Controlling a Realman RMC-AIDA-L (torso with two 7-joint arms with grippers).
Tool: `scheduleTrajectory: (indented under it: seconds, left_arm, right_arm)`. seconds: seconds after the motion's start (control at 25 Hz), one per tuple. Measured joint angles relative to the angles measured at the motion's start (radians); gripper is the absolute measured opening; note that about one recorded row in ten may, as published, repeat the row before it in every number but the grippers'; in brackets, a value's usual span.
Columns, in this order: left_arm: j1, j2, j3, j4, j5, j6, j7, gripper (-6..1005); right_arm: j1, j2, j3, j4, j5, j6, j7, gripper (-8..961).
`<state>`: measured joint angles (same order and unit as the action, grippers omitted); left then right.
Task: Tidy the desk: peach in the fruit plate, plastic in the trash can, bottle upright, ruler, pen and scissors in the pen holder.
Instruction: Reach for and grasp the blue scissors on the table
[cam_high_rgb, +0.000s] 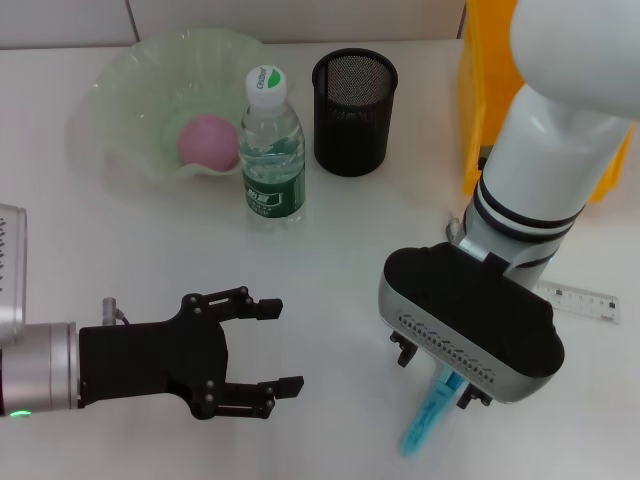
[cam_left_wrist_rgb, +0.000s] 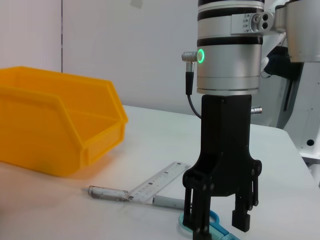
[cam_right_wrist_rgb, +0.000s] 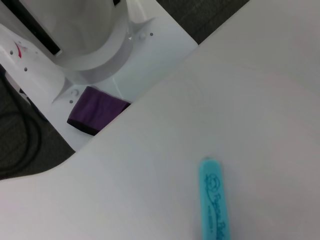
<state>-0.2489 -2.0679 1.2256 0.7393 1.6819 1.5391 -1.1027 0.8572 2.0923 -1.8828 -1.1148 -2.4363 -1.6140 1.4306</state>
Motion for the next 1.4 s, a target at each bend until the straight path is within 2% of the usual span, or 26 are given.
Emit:
scheduleTrajectory:
  seconds: [0.04, 0.24, 0.68, 1.08, 1.4]
  left_arm:
    - [0.0, 0.0, 0.0, 0.0, 0.0, 0.001, 0.0, 859]
    - [0.0, 0.0, 0.001, 0.0, 0.0, 0.002, 0.0, 859]
    - [0.004, -0.001, 0.008, -0.001, 0.001, 0.002, 0.0, 860]
    - [0.003, -0.001, 0.009, -0.001, 0.002, 0.003, 0.0, 860]
    - [-0.003, -0.001, 0.009, -0.013, 0.002, 0.003, 0.0, 859]
  right_arm:
    - [0.0, 0.0, 0.0, -0.005, -0.001, -0.002, 0.004, 781]
    - [-0.004, 0.0, -0.015, -0.008, -0.007, 0.001, 0.011, 578]
    - [-0.006, 0.0, -0.053, -0.003, -0.012, 0.016, 0.035, 535]
    - [-0.003, 0.0, -0.061, -0.001, -0.017, 0.016, 0.048, 458]
    - [0.004, 0.0, -0.087, 0.011, -0.018, 0.021, 0.06, 341]
